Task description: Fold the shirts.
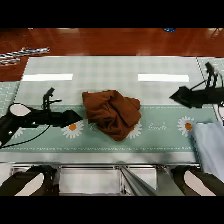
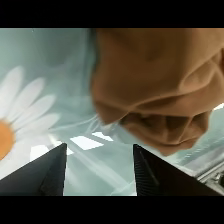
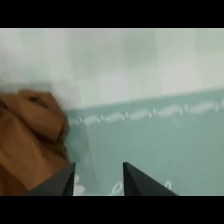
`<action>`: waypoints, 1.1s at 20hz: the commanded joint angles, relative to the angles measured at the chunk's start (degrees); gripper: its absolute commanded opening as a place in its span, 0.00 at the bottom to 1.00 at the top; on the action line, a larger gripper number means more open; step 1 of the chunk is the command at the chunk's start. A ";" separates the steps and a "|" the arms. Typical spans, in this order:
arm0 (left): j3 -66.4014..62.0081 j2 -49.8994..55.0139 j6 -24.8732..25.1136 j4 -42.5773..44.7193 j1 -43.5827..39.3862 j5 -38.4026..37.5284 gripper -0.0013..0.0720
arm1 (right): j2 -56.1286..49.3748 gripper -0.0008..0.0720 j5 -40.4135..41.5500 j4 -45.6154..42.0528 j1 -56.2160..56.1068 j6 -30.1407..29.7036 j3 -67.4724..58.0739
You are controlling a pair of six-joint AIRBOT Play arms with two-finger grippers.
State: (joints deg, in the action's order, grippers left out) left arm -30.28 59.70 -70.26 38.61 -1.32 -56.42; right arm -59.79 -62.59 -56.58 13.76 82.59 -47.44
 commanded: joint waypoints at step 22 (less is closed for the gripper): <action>-15.72 21.62 14.10 -12.44 -6.08 -2.14 0.04 | -23.45 0.53 10.69 23.56 -19.02 -6.71 3.50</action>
State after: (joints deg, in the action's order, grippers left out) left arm -45.91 81.23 -56.29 26.13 -7.62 -57.71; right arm -78.32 -52.40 -36.03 -2.24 75.68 -40.38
